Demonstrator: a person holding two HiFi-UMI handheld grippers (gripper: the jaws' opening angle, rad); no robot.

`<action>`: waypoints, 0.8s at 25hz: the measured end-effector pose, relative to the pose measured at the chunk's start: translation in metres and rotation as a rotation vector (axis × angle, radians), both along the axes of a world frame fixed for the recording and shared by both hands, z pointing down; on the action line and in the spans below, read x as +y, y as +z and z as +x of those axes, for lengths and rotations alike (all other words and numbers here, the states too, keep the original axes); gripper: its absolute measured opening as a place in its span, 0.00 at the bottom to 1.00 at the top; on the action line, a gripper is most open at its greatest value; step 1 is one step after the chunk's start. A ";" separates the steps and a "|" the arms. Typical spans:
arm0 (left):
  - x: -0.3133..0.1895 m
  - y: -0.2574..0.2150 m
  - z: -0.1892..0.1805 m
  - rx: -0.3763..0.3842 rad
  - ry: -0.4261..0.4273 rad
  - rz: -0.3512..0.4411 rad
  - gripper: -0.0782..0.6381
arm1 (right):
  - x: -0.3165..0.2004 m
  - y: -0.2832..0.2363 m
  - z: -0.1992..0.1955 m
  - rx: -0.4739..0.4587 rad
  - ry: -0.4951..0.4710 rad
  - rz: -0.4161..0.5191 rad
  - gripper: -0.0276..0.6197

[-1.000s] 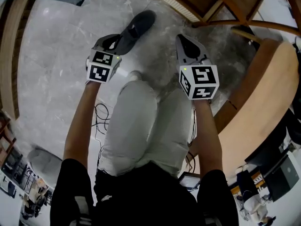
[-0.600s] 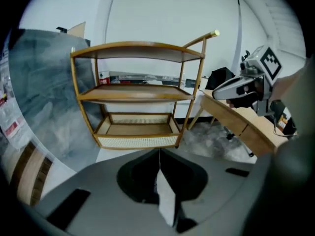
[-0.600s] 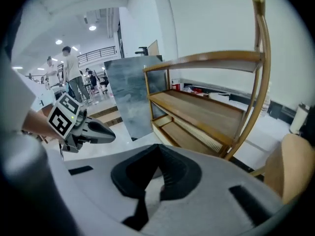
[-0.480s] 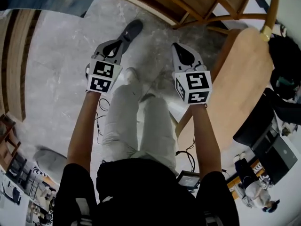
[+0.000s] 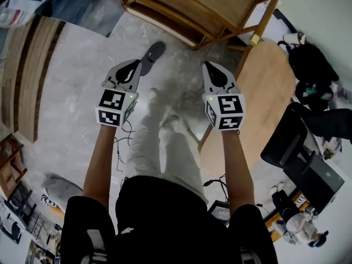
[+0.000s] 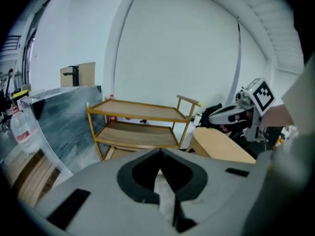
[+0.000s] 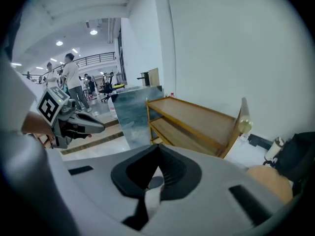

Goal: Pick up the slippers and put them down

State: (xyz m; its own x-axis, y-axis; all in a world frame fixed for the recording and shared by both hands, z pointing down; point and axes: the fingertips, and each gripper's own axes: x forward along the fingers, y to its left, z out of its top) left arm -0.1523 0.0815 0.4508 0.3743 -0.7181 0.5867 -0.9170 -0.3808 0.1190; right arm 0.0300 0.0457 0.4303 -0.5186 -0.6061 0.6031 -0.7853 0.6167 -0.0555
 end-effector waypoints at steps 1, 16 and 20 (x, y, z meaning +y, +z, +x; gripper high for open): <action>0.001 -0.018 0.002 0.009 -0.005 0.024 0.12 | 0.002 -0.015 0.002 -0.002 0.001 0.010 0.04; 0.039 -0.205 0.050 0.081 0.024 0.236 0.12 | 0.052 -0.179 0.003 -0.067 -0.015 0.186 0.04; 0.057 -0.239 0.059 0.066 0.030 0.310 0.12 | 0.073 -0.213 0.006 -0.093 -0.019 0.236 0.04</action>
State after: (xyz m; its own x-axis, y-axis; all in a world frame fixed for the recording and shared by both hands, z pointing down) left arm -0.0936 0.1385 0.2121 0.4282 -0.8469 0.3152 -0.8989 -0.4350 0.0523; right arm 0.0363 0.1190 0.2173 -0.5783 -0.7140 0.3947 -0.7714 0.6360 0.0204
